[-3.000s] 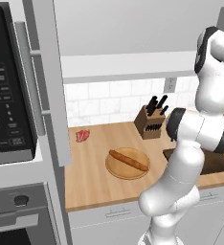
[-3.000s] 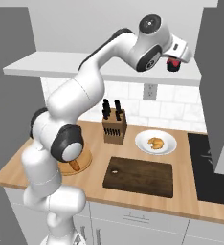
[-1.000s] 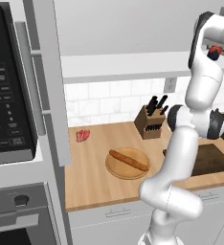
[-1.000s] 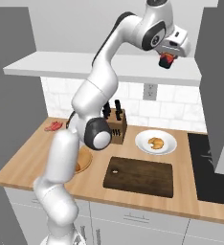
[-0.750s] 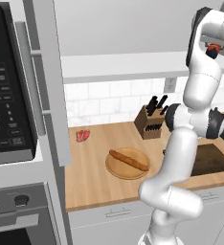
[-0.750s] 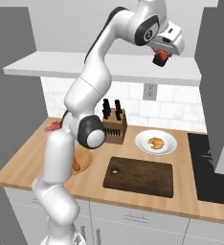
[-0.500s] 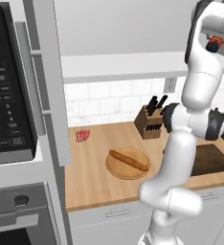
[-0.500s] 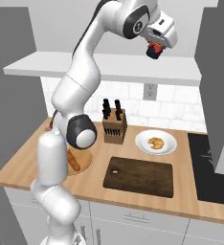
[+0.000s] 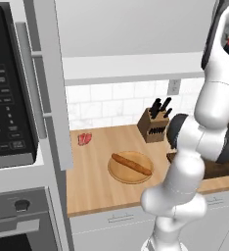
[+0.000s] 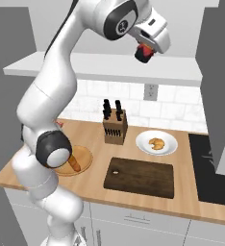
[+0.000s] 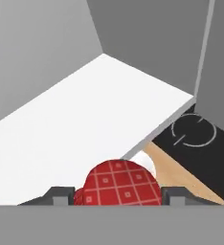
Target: From the different types of pastries on the counter, select a croissant and place it on the cutting board. Then retrieve a jar of jam from the cabinet and place it alongside the croissant on the cutting board.
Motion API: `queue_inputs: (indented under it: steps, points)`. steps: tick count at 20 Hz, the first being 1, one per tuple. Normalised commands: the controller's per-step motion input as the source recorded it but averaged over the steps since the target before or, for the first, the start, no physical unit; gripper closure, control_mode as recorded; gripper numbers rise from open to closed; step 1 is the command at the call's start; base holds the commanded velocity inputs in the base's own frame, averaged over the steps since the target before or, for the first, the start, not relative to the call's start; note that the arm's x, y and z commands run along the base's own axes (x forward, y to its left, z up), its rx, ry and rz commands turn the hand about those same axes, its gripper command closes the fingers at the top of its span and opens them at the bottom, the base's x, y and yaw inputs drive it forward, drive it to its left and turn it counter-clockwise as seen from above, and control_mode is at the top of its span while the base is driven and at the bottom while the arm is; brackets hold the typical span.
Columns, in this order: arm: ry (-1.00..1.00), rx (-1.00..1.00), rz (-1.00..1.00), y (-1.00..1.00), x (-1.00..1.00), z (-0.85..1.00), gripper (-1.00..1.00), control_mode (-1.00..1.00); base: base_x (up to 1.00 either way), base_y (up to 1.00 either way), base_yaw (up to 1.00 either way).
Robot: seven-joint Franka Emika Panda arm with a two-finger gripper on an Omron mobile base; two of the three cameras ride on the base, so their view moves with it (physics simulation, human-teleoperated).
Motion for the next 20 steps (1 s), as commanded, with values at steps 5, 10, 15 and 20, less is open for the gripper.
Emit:
queue_inputs:
  steps: [5,10,15,20]
  points:
    - [-0.01,-0.06,-0.09,0.51,-0.94,-0.72,1.00,-1.00,0.00,0.00,0.00]
    - [0.00,-0.09,-0.08,0.53,-0.63,-0.95,1.00,-1.00,0.00,0.00,0.00]
    - [0.00,-0.09,-0.09,0.49,-0.58,-0.91,1.00,-1.00,0.00,0.00,0.00]
    - [0.00,-0.05,-0.07,0.40,-0.45,-0.72,1.00,-1.00,0.00,0.00,0.00]
